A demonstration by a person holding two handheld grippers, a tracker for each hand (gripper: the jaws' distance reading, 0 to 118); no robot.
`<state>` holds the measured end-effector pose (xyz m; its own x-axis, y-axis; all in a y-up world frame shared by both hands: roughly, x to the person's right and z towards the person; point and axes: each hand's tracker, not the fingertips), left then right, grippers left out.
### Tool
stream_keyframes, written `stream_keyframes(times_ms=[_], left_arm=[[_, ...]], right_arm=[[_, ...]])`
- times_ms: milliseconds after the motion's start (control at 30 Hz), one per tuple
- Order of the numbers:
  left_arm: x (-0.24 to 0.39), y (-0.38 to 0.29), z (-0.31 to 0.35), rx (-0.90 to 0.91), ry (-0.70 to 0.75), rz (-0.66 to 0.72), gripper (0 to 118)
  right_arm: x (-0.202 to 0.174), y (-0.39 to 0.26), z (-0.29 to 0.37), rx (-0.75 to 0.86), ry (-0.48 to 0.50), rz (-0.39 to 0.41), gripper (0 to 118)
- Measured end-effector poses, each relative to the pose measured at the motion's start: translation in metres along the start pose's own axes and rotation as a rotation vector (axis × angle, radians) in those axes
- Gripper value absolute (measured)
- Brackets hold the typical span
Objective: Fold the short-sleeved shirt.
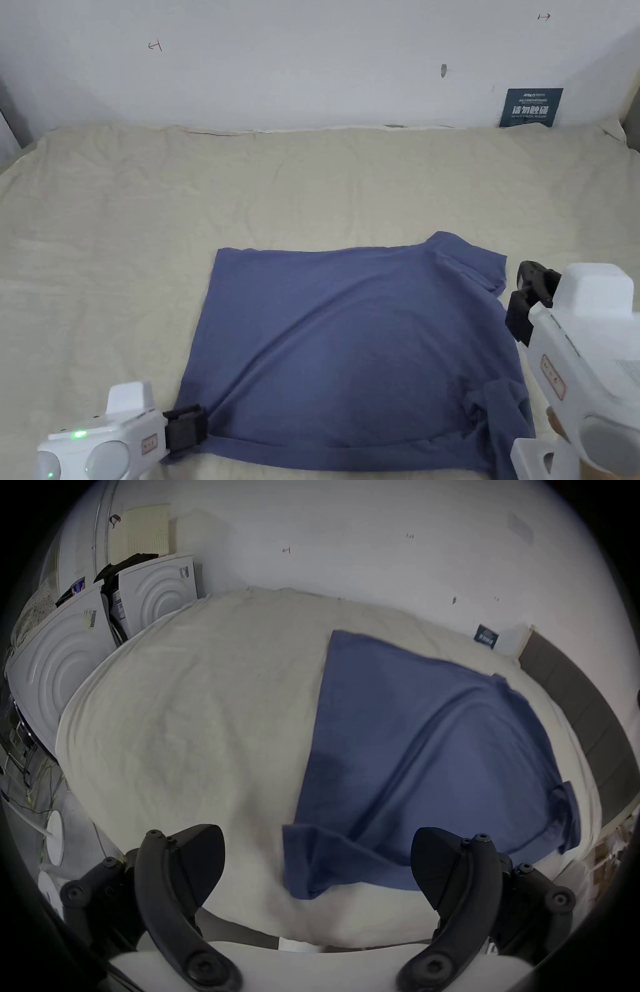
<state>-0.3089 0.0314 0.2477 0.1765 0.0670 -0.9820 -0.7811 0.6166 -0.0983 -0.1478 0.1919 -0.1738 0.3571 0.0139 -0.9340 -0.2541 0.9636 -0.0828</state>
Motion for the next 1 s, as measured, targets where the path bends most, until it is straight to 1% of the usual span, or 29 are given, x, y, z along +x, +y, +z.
stream_keyframes(times_ms=[33, 67, 100, 133, 200, 233, 300, 400, 433, 467, 533, 600, 633, 733, 767, 867, 900, 933, 967, 1000], left_arm=[[-0.002, -0.006, -0.008, -0.008, 0.004, -0.006, 110], [-0.002, -0.01, -0.012, -0.012, 0.001, -0.015, 106], [-0.002, -0.013, -0.015, -0.01, -0.006, -0.024, 90], [-0.002, -0.016, -0.018, -0.012, -0.018, -0.046, 68], [0.003, -0.021, -0.023, -0.028, -0.011, -0.095, 8], [0.006, -0.024, -0.025, -0.029, 0.001, -0.119, 5], [0.02, -0.02, -0.005, -0.02, -0.005, -0.118, 3], [0.013, -0.015, -0.001, 0.004, -0.011, -0.081, 2], [0.01, -0.014, 0.0, 0.013, -0.016, -0.064, 2], [0.009, -0.013, 0.004, 0.02, -0.018, -0.053, 2], [0.0, -0.015, -0.003, 0.029, -0.02, -0.045, 2], [-0.003, -0.013, -0.001, 0.043, -0.025, -0.045, 2], [-0.003, -0.012, 0.002, 0.047, -0.026, -0.047, 2], [-0.001, -0.005, 0.007, 0.061, -0.031, -0.045, 2], [-0.001, -0.004, 0.008, 0.064, -0.032, -0.045, 2], [0.0, -0.003, 0.006, 0.073, -0.033, -0.052, 2], [0.0, -0.002, 0.006, 0.072, -0.035, -0.054, 2], [0.002, -0.002, 0.006, 0.071, -0.035, -0.058, 2], [0.003, -0.001, 0.006, 0.074, -0.031, -0.06, 2], [0.003, 0.0, 0.006, 0.075, -0.031, -0.06, 2]], right_arm=[[0.0, -0.001, -0.001, -0.006, 0.003, 0.0, 1], [0.0, -0.002, -0.001, -0.011, 0.005, -0.002, 1], [0.0, -0.003, -0.001, -0.015, 0.006, -0.003, 1], [0.0, -0.004, -0.001, -0.022, 0.005, -0.003, 1], [0.002, -0.007, -0.001, -0.034, 0.0, -0.006, 1], [0.003, -0.009, -0.001, -0.042, -0.002, -0.009, 1], [0.008, -0.013, -0.001, -0.059, -0.006, -0.016, 1], [0.015, -0.026, -0.001, -0.101, -0.024, -0.02, 1], [0.019, -0.032, -0.002, -0.13, -0.033, -0.021, 2], [0.023, -0.041, -0.004, -0.179, -0.04, -0.023, 8], [0.032, -0.061, -0.01, -0.278, -0.054, -0.024, 43], [0.039, -0.086, -0.017, -0.376, -0.076, -0.012, 82], [0.042, -0.099, -0.021, -0.437, -0.085, 0.001, 94], [0.042, -0.136, -0.027, -0.547, -0.105, 0.04, 103], [0.042, -0.146, -0.028, -0.559, -0.1, 0.04, 106], [0.043, -0.169, -0.038, -0.61, -0.072, 0.025, 105], [0.044, -0.174, -0.042, -0.625, -0.064, 0.014, 103], [0.045, -0.178, -0.045, -0.632, -0.053, 0.0, 97], [0.046, -0.182, -0.048, -0.628, -0.036, -0.017, 83], [0.048, -0.186, -0.052, -0.632, -0.031, -0.028, 58]])
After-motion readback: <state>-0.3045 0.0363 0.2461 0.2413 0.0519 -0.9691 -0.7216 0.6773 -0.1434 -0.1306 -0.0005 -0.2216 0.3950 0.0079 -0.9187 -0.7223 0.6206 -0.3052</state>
